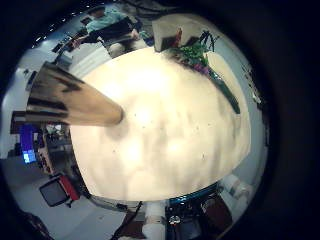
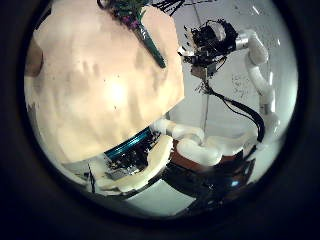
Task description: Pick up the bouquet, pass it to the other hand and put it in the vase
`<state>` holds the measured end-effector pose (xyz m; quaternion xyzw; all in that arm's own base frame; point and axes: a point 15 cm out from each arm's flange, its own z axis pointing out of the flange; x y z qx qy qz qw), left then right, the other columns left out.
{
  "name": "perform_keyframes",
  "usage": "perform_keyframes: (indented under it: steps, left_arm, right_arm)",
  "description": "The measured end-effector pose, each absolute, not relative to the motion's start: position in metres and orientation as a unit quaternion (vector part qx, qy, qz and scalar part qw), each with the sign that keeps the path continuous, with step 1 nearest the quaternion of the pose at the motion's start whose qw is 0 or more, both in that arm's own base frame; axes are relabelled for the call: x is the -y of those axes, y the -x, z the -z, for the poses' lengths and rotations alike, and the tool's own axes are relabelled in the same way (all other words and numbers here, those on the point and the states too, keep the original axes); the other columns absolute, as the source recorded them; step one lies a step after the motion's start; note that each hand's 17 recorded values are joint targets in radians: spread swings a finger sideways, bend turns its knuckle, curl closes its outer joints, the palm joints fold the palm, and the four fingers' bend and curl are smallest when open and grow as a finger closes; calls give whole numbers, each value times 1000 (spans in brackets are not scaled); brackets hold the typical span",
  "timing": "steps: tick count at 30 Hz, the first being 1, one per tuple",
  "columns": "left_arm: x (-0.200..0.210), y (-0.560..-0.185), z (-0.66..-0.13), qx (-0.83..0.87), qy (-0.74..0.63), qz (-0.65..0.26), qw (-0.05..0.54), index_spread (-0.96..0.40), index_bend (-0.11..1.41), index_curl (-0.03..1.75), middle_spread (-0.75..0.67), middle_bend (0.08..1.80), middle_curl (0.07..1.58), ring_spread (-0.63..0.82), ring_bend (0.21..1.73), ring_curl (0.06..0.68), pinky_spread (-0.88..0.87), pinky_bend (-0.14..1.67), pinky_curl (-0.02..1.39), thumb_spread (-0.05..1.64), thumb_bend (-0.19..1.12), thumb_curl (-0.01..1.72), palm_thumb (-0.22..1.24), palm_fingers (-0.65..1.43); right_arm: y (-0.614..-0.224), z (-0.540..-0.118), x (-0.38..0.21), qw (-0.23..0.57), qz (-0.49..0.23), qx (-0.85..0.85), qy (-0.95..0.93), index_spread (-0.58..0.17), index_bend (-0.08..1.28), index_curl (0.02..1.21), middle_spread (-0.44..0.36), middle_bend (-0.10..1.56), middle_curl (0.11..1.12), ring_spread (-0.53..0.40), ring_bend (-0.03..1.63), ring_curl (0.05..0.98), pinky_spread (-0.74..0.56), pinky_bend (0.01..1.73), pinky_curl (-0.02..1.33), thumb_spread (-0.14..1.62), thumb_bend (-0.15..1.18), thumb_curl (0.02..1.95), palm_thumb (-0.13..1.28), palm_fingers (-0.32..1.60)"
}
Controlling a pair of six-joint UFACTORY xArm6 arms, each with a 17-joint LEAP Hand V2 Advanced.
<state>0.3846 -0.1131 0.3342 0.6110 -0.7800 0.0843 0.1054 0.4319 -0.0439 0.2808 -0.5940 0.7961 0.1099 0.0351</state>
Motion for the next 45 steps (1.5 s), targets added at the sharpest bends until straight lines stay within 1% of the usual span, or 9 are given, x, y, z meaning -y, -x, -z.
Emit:
perform_keyframes:
  steps: [2, 4, 7, 11, 17, 20, 29, 32, 45]
  left_arm:
    - [114, -388, -331, 780, -611, -86, 105, 263, 171, 324, 513, 191, 258, 620, 420, 228, 603, 304, 314, 879, -33, 308, 321, 10]
    - [114, -391, -328, 780, -611, -86, 105, 255, 171, 322, 503, 190, 265, 612, 421, 227, 601, 303, 314, 879, -32, 308, 320, 11]
    - [115, -395, -326, 781, -610, -84, 107, 251, 168, 319, 498, 190, 269, 612, 427, 227, 594, 304, 314, 879, -32, 309, 320, 17]
    - [116, -400, -325, 782, -609, -83, 109, 250, 170, 316, 496, 188, 275, 611, 431, 226, 589, 307, 315, 879, -32, 309, 320, 15]
    - [117, -403, -325, 782, -608, -83, 108, 249, 172, 315, 496, 188, 278, 610, 435, 225, 588, 308, 315, 879, -32, 309, 320, 14]
    - [118, -404, -326, 783, -607, -84, 108, 249, 172, 316, 496, 188, 279, 605, 432, 223, 587, 309, 315, 879, -32, 309, 320, 14]
    - [117, -405, -324, 783, -607, -83, 109, 249, 169, 316, 496, 187, 280, 607, 440, 222, 587, 309, 314, 879, -32, 310, 320, 14]
    - [117, -405, -324, 783, -607, -82, 110, 250, 168, 315, 496, 189, 281, 609, 441, 220, 587, 312, 314, 879, -32, 310, 320, 11]
    - [115, -404, -327, 782, -608, -83, 109, 250, 170, 313, 496, 188, 284, 608, 448, 219, 587, 314, 314, 879, -32, 310, 320, 11]
  right_arm:
    - [-435, -274, 44, 37, -107, -799, 591, -138, 169, 258, 164, 335, 349, 188, 594, 197, 352, 540, 260, 1083, -24, 349, 536, 221]
    - [-440, -270, 45, 42, -99, -805, 583, -117, 154, 262, 154, 336, 348, 188, 595, 195, 348, 541, 259, 1083, -24, 348, 536, 218]
    - [-446, -255, 45, 45, -92, -812, 574, -117, 156, 263, 152, 339, 348, 187, 598, 195, 347, 544, 256, 1083, -24, 348, 536, 223]
    - [-442, -223, 45, 22, -111, -816, 567, -111, 163, 276, 144, 333, 345, 176, 595, 190, 338, 542, 251, 1083, -24, 348, 536, 243]
    - [-440, -191, 45, -1, -132, -818, 560, -107, 159, 281, 151, 325, 344, 171, 596, 184, 334, 542, 245, 1083, -24, 348, 536, 244]
    - [-445, -182, 47, 0, -130, -819, 558, -86, 157, 281, 161, 322, 343, 171, 599, 183, 334, 546, 244, 1083, -24, 348, 536, 241]
    - [-474, -172, 57, 30, -91, -826, 555, -80, 153, 278, 167, 335, 346, 167, 616, 182, 333, 547, 237, 1078, -24, 351, 550, 246]
    - [-474, -169, 57, 28, -92, -826, 555, -79, 147, 269, 169, 345, 349, 147, 667, 194, 323, 553, 234, 1074, -23, 355, 554, 258]
    - [-468, -158, 56, 16, -105, -825, 556, -72, 157, 270, 171, 368, 350, 111, 722, 193, 266, 591, 228, 1043, -22, 363, 572, 267]
